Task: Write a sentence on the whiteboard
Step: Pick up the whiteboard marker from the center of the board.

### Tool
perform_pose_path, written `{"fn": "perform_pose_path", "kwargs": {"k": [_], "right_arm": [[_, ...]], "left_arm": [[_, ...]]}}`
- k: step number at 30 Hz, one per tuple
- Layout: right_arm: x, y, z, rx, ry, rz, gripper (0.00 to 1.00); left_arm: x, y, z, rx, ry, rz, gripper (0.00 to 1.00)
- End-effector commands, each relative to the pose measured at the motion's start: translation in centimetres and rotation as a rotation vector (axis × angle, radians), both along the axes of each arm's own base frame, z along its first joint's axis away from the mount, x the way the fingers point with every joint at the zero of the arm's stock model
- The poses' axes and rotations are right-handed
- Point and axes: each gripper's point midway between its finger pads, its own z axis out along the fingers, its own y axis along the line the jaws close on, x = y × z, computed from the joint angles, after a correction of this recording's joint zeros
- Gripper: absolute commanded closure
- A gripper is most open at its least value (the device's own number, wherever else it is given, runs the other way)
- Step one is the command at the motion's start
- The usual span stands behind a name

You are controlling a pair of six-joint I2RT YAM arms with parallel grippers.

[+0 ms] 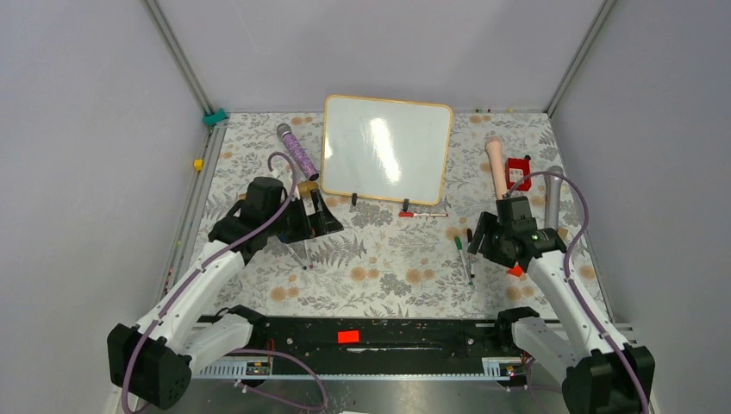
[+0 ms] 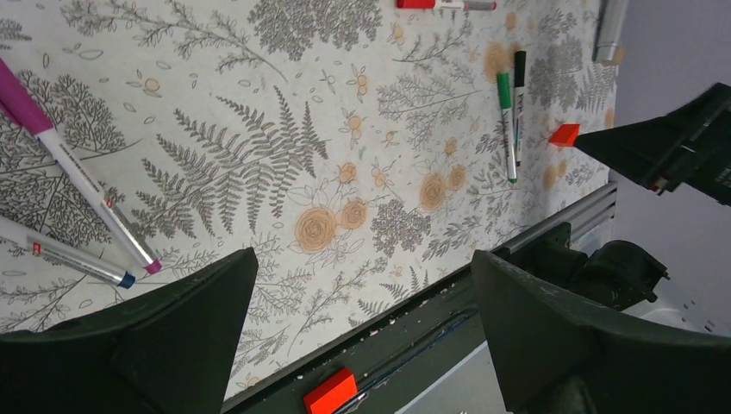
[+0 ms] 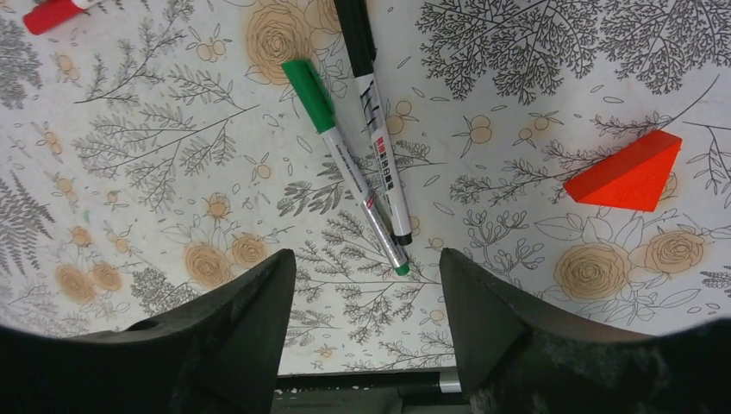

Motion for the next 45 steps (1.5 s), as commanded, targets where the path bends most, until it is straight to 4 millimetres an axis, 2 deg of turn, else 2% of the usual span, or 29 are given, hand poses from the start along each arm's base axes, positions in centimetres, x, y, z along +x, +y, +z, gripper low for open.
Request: {"fn": "perform_pose_path", "kwargs": {"k": [1,5,9,15,18,20,22,27,33,37,42,45], "right_arm": [[2.7,0.9,1.4,-0.046,-0.07,0.126,0.32],[4.0,2.7,2.4,-0.128,-0.156,0.262,0.3],[4.4,4.1,1.9,-0.13,-0.128,0.286,0.31],[4.7,4.8,1.7,-0.173,-0.149,0.323,0.31],[4.8,5.1,1.7,-0.169,-0.146,0.339,0.31],[4.6,5.3,1.9,-0.154,-0.152,0.343,0.31],[4.6,5.4,2.8,-0.129,-0.202,0.329,0.32],[4.3,5.4,4.5,-0.095,-0.301,0.329,0.32],[3.5,5.0,4.7,-0.107,-0.286,0.344,0.32],[3.1,5.1,5.0,-0.077,-0.3,0.328,0.32],[2.9,5.4,5.1,-0.059,-0.303,0.337,0.33],[3.0,5.5,5.1,-0.062,-0.3,0.343,0.33]], "left_arm": [[1.0,-0.6,2.8,-0.042,-0.134,-0.023,0.03],[0.9,0.5,1.4,0.007,-0.098,0.033,0.03],[1.2,2.8,-0.8,0.119,-0.032,0.155,0.05],[2.0,6.1,-3.0,0.309,0.039,0.276,0.07],[2.9,7.3,-4.5,0.396,0.046,0.318,0.12],[3.6,8.2,-5.6,0.458,0.061,0.351,0.19],[4.3,8.5,-6.7,0.494,0.078,0.361,0.25],[6.4,7.6,-8.3,0.496,0.077,0.359,0.35],[8.6,8.1,-9.7,0.578,0.088,0.383,0.45],[9.2,8.0,-11.3,0.614,0.138,0.384,0.49],[9.2,8.4,-14.7,0.681,0.235,0.398,0.51],[9.0,8.9,-15.5,0.726,0.268,0.415,0.56]]}}
